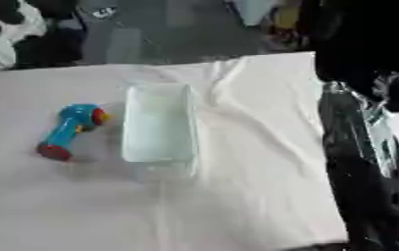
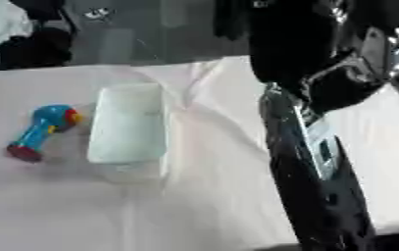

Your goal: Pick up objects on the table and place them in the box.

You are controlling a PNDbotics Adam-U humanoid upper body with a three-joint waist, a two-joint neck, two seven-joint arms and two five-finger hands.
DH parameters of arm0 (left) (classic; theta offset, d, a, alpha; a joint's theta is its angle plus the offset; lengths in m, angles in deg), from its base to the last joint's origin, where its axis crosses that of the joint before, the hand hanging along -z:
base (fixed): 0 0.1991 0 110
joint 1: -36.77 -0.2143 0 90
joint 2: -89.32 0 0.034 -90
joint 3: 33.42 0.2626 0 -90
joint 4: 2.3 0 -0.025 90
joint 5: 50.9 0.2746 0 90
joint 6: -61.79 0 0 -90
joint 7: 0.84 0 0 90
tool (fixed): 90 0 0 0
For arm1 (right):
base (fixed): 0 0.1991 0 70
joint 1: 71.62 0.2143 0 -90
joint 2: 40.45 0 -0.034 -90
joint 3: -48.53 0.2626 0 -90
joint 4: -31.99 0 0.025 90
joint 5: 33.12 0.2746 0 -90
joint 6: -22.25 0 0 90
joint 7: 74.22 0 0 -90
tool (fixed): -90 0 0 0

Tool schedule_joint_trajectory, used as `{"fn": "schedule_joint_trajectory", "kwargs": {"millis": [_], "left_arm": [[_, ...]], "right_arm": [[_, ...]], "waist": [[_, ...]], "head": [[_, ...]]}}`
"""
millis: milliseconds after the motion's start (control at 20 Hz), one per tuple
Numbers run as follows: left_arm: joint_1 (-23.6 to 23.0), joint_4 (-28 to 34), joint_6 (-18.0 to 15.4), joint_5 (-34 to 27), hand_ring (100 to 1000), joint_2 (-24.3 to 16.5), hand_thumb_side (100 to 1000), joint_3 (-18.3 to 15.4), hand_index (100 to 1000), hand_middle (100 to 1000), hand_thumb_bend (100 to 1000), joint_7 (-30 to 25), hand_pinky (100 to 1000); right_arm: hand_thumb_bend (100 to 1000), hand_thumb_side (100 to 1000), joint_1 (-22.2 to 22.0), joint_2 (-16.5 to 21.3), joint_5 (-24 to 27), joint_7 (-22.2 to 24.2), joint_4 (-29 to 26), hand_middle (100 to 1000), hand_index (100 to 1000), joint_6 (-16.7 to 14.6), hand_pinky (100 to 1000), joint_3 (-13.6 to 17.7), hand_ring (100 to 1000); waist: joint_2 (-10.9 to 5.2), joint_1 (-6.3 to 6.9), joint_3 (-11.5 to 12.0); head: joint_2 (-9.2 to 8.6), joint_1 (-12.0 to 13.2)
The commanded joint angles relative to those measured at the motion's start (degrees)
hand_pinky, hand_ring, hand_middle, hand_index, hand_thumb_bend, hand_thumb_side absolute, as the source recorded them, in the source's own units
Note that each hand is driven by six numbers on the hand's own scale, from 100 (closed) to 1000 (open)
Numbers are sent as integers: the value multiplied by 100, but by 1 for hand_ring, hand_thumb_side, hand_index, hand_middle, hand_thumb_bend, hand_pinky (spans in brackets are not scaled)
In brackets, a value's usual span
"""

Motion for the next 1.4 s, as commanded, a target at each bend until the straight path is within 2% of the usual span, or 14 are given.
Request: {"fn": "schedule_joint_trajectory", "kwargs": {"millis": [50,200,300,450,550,750,950,1050,1200,1250,1300,1350,1400], "left_arm": [[65,71,-6,-26,523,-92,844,-31,603,692,381,-28,635],[68,74,-3,-30,523,-88,844,-29,603,692,381,-33,635],[71,75,-3,-33,524,-87,843,-29,603,692,381,-34,635],[78,75,-2,-37,524,-83,843,-32,603,691,380,-31,635],[81,75,-1,-39,524,-80,844,-33,603,691,380,-28,636],[83,76,0,-39,524,-78,844,-34,603,691,380,-26,636],[82,76,-2,-39,524,-76,844,-35,603,691,380,-28,636],[79,75,-3,-38,523,-77,848,-35,605,695,379,-30,638],[52,-2,136,30,547,-99,895,-26,652,746,390,-181,668],[48,-30,231,92,562,-108,928,-31,697,778,390,-279,680],[27,-112,398,220,578,-169,964,-38,743,811,389,-439,677],[27,-186,566,361,575,-232,958,-42,736,806,388,-603,679],[35,-271,730,508,602,-338,1000,-38,795,856,386,-764,664]], "right_arm": [[100,1000,113,47,-55,-267,-97,452,530,-225,250,0,305],[100,1000,126,44,144,-285,-97,459,573,-618,259,-82,321],[100,1000,123,44,369,-235,-97,475,636,-779,270,-126,332],[100,1000,119,55,664,-83,-97,501,703,-778,284,-153,342],[100,1000,115,61,779,45,-97,510,745,-722,285,-139,341],[100,1000,114,73,823,254,-97,532,796,-532,290,-106,341],[100,1000,112,79,757,448,-97,539,815,-402,291,-88,336],[100,1000,119,66,818,427,-97,493,756,-449,285,-83,344],[100,1000,99,16,1236,-107,-97,449,672,-803,286,7,368],[100,1000,92,22,1296,-324,-97,440,657,-880,290,45,378],[100,1000,67,12,1330,-578,-97,436,644,-928,295,102,385],[100,1000,49,16,1316,-810,-97,436,647,-938,294,140,384],[100,1000,29,35,1250,-994,-97,437,634,-910,294,156,381]], "waist": [[-78,12,16],[-76,5,28],[-77,4,32],[-81,9,34],[-84,11,36],[-84,13,38],[-80,20,37],[-77,24,35],[-65,42,-28],[-61,47,-55],[-62,66,-102],[-70,86,-134],[-88,131,-152]], "head": [[-256,323],[-407,486],[-476,642],[-488,876],[-451,917],[-259,687],[54,446],[119,405],[36,908],[20,1034],[10,1214],[19,1352],[54,1526]]}}
